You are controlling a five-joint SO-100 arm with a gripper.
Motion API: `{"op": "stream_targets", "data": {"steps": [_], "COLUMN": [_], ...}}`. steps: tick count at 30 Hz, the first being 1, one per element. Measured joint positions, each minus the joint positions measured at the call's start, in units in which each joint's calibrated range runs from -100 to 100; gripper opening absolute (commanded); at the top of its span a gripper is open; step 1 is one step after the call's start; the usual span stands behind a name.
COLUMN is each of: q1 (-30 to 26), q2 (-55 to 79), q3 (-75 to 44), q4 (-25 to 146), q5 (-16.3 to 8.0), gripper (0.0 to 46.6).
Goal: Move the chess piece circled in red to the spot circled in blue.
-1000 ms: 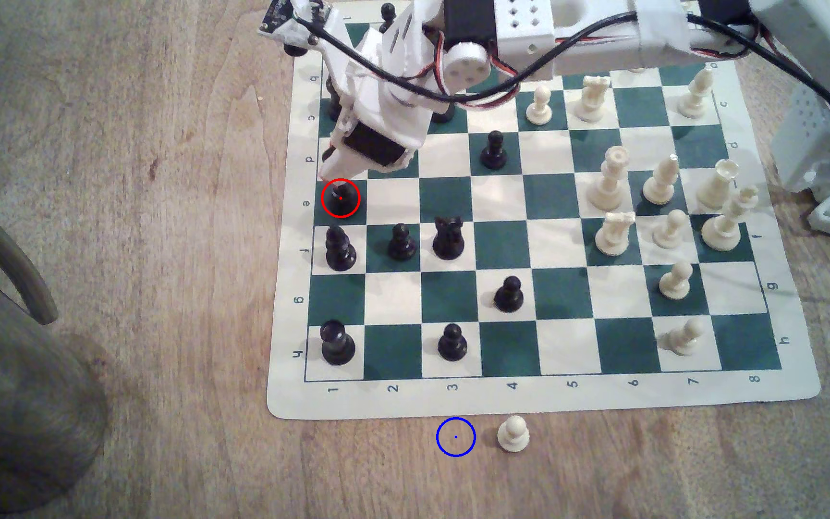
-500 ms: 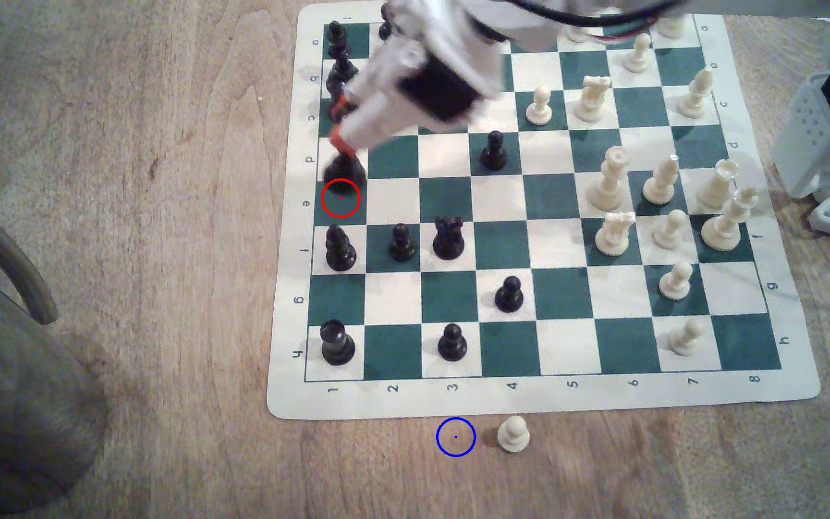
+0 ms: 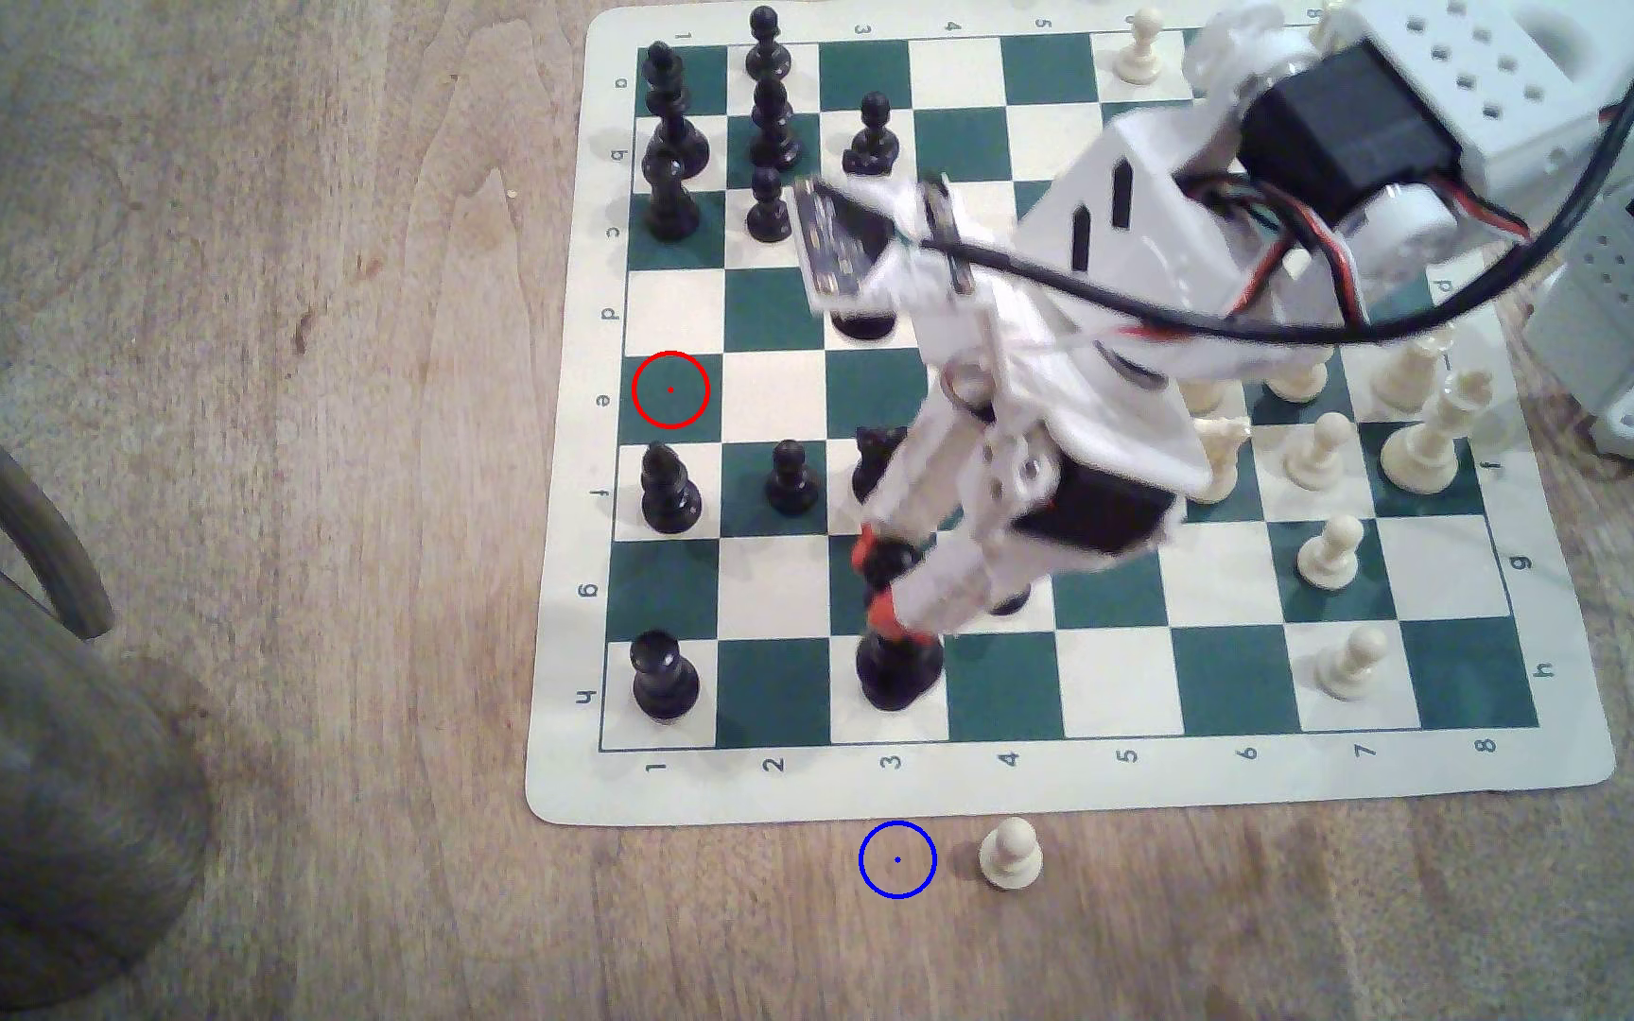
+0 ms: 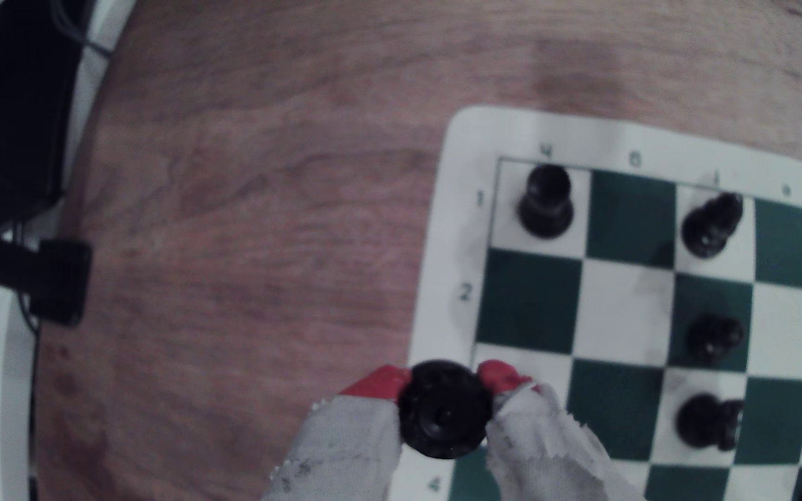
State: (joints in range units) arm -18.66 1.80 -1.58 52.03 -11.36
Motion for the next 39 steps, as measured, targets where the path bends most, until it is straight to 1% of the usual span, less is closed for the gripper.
{"op": "stream_targets", "data": {"steps": [3, 11, 17, 26, 31, 39], "q1": [-1.0, -5.5, -5.2, -3.7, -3.2, -3.3], "q2": [0.9, 11.2, 16.8, 22.9, 24.4, 24.8], "q3": [-0.1, -6.1, -11.9, -15.1, -17.2, -17.2], "q4": [0.0, 0.0, 0.0, -1.7, -1.8, -1.8], "q5": [0.0, 0.0, 0.0, 0.0, 0.0, 0.0], "gripper": [1.4, 1.3, 1.3, 1.3, 1.3, 1.5]}}
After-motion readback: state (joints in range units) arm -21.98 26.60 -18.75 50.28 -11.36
